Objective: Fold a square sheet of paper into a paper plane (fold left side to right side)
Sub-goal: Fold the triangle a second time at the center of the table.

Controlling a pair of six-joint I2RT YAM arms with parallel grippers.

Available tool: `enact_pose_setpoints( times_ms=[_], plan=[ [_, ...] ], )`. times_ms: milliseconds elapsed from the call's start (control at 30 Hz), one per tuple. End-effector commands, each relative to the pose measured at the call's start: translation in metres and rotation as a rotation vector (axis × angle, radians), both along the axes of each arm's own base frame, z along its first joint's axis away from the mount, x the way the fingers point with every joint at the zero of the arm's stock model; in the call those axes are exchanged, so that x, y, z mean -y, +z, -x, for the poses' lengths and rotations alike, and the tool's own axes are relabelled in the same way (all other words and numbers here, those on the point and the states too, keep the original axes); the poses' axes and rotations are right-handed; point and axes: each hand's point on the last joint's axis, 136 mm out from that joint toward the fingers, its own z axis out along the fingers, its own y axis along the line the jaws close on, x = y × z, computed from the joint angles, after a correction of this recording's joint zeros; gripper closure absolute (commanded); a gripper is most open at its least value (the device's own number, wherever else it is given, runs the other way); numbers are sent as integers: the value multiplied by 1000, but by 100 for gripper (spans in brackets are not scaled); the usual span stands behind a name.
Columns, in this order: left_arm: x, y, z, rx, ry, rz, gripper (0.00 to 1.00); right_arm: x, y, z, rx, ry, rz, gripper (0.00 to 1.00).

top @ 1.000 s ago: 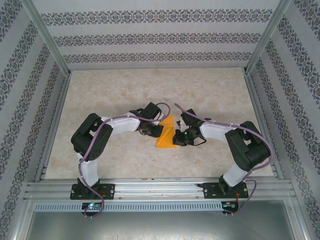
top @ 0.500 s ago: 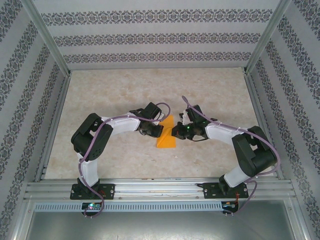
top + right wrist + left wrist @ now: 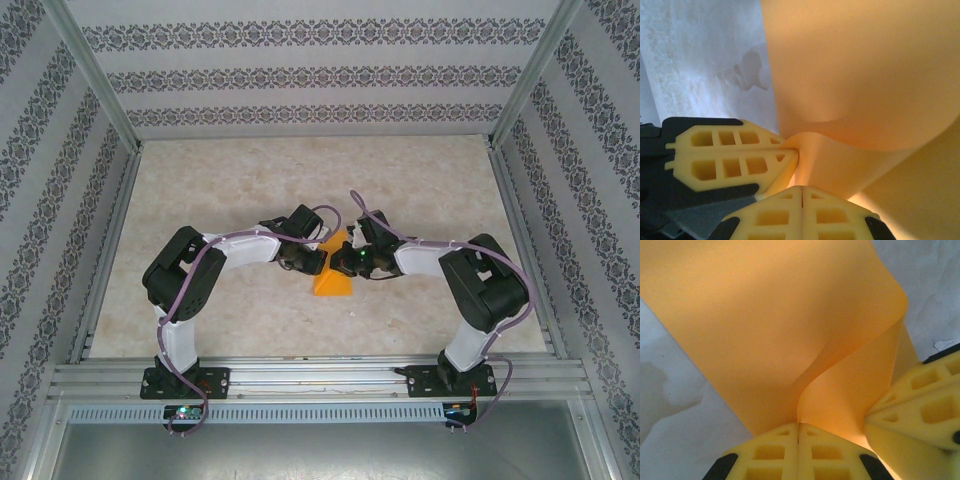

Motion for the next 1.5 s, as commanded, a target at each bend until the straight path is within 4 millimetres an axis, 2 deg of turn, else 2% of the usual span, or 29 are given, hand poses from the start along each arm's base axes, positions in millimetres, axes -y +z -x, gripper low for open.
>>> enact_pose_setpoints(
  times_ms=[0, 367, 833, 1000, 1133, 1333, 1467],
  plan=[
    [-7, -14, 2, -25, -9, -25, 100, -14, 10, -7, 26, 17, -40, 100],
    [-8, -15, 2, -23, -11, -33, 100, -5, -12, 4, -37, 21, 28, 100],
    [-9, -15, 2, -24, -11, -36, 99, 11, -29, 13, -69, 13, 119, 100],
    [-9, -12, 0, -17, -5, -32, 95, 15, -34, 17, -91, 4, 143, 100],
    [-7, 1, -5, 9, 6, -19, 86, 19, -40, 20, -118, -7, 158, 100],
    [-10, 44, -18, 95, 30, 0, 67, 21, -43, 22, -126, -12, 161, 100],
    [-18, 70, -17, 121, 51, 17, 64, 20, -40, 21, -119, -13, 158, 100]
  ],
)
